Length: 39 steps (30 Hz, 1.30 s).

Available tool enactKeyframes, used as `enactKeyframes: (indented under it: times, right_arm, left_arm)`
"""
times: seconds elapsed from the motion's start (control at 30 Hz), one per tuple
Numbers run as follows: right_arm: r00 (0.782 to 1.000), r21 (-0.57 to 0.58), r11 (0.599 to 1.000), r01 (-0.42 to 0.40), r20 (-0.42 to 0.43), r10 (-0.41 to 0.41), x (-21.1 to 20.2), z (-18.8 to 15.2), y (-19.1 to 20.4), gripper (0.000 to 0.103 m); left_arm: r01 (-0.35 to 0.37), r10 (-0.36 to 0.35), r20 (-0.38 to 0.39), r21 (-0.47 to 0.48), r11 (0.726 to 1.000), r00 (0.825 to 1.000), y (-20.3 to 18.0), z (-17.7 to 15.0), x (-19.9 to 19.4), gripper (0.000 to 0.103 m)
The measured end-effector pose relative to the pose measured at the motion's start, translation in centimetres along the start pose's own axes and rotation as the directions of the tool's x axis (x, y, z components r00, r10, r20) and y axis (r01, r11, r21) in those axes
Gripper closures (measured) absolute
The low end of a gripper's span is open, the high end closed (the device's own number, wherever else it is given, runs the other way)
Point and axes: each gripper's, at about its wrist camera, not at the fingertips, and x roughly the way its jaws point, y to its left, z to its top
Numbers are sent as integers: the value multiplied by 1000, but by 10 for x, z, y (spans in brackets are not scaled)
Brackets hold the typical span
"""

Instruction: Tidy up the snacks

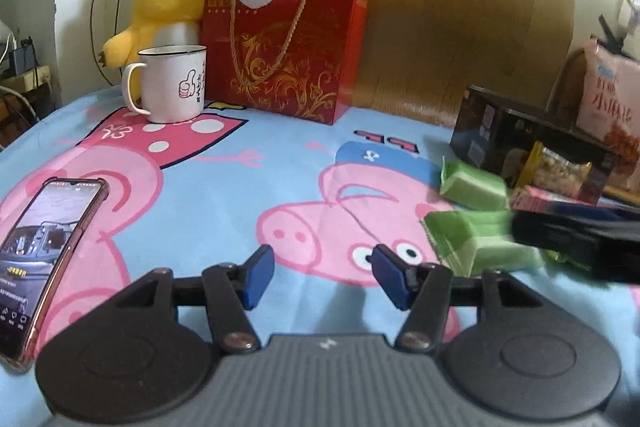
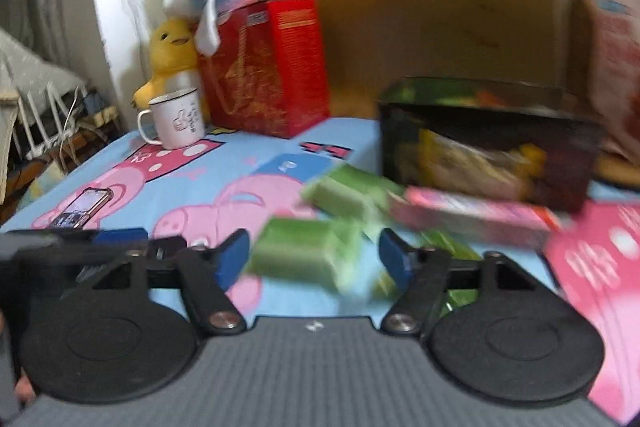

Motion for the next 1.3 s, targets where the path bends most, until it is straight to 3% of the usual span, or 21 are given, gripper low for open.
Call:
enactKeyframes:
  times: [0.13, 0.2, 0.43, 0.53, 0.57, 0.67, 0.77, 0.87, 0.93, 0.97, 1.0, 1.1, 1.17, 1.23, 1.27, 1.3]
  right_arm:
    - [991, 43, 999, 32, -132, -26, 44, 10, -6, 27]
    - [992, 40, 998, 39, -122, -34, 39, 5, -4, 35]
    - [997, 51, 999, 15, -76, -11, -46, -45, -13, 36]
    - [994, 52, 993, 106, -39, -104, -89, -68, -23, 36]
    - [988, 69, 986, 154, -26, -152, -97, -73, -29, 34]
    - [964, 176, 949, 262, -12, -265, -120, -89, -49, 25]
    - [970, 230, 945, 234, 7, -242, -142, -99, -57, 11]
    - [977, 178, 962, 208, 15, -214, -158, -110, -54, 6]
    - [973, 109, 967, 229, 3, -231, -161, -115, -50, 6]
    - [970, 82, 967, 242, -3, -243, -157, -116, -48, 6]
    - [968, 60, 966, 250, -9, -250, -154, -116, -48, 6]
    - [973, 34, 973, 230, -41, -228, -144, -112, -54, 6]
    - [973, -10, 975, 223, -53, -223, -139, -112, -52, 4]
    - [980, -39, 981, 190, -57, -192, -134, -110, -49, 5]
    - [983, -52, 984, 169, -57, -172, -132, -108, -48, 10]
    - [989, -61, 989, 137, -52, -140, -132, -107, -46, 23]
  left_arm:
    - [25, -25, 1, -52, 998, 1000, 11, 2, 1, 48]
    - [37, -38, -4, -71, 997, 999, 14, 2, 1, 48]
    - [60, -60, -11, -22, 998, 998, 4, 1, -1, 47]
    - [94, -93, -15, 66, 993, 996, -20, -3, -6, 46]
    - [144, -142, -30, 77, 987, 989, -31, -6, -8, 46]
    - [321, -311, -108, 88, 943, 944, -69, -14, -11, 46]
    - [465, -442, -184, 113, 878, 878, -111, -22, -15, 44]
    - [583, -542, -257, 120, 804, 800, -142, -25, -16, 40]
    - [633, -583, -305, 98, 768, 753, -154, -27, -14, 39]
    - [644, -590, -325, 84, 760, 739, -158, -28, -12, 39]
    - [643, -587, -345, 68, 762, 732, -161, -30, -8, 36]
    - [633, -578, -344, 65, 772, 740, -167, -34, -10, 29]
    - [632, -581, -349, 45, 773, 735, -169, -37, -11, 27]
    - [630, -573, -351, 66, 774, 740, -174, -38, -12, 32]
    - [629, -566, -353, 86, 773, 745, -178, -40, -13, 43]
    - [633, -567, -358, 93, 769, 742, -182, -39, -13, 49]
